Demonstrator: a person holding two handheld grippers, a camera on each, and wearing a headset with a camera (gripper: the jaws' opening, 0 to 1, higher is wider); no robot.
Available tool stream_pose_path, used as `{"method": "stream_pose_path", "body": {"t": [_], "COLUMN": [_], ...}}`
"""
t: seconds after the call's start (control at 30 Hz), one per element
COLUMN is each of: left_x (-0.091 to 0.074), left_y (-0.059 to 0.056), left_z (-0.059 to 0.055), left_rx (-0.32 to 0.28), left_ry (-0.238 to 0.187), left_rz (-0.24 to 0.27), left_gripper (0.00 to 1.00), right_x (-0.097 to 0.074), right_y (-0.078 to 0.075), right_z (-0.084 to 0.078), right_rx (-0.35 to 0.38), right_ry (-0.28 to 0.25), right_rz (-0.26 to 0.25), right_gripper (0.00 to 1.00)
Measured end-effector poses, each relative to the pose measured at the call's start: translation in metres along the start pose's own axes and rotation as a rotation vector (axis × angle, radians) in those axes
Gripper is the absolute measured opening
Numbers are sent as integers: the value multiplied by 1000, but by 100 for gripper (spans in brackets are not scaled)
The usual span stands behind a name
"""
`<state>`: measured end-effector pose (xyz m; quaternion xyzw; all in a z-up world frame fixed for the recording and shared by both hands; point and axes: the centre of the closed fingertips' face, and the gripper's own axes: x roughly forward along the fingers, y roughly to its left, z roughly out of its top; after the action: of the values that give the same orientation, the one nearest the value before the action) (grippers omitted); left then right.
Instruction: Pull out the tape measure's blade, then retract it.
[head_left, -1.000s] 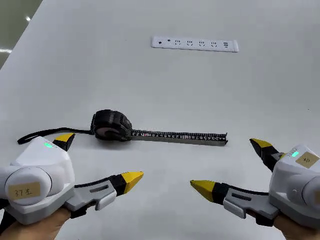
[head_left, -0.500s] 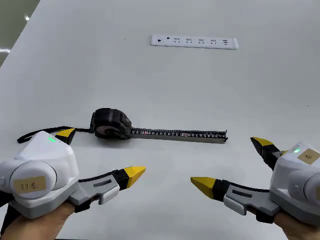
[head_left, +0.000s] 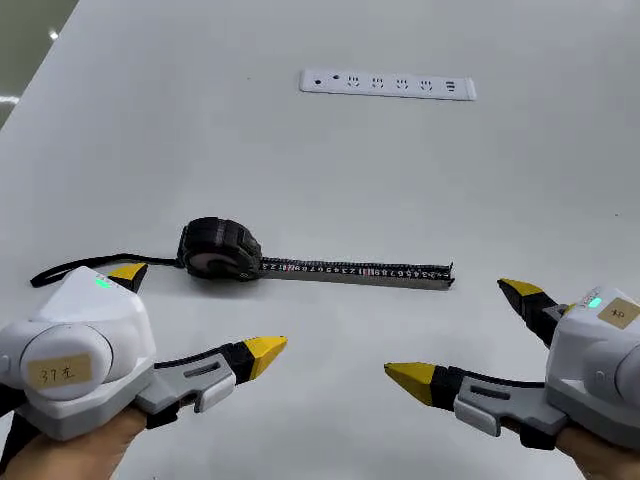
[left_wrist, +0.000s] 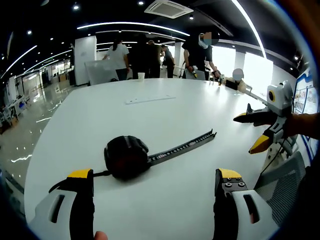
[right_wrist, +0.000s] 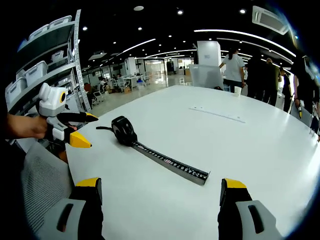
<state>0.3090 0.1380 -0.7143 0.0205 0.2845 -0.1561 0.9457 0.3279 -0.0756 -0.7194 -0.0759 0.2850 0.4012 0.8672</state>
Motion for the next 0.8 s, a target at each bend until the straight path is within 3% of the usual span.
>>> {"method": "stream_pose_path", "body": {"t": [0.8], "left_x": [19], "left_y": [5], "left_z": [10], "left_rx": [12], "left_ry": [3], "left_rz": [-10], "left_gripper": [99], "right_x": [1], "right_y": [-11], "right_z": [-13], "right_rx": [-20], "right_ry": [45], "right_rz": [113], "right_gripper": [99]}}
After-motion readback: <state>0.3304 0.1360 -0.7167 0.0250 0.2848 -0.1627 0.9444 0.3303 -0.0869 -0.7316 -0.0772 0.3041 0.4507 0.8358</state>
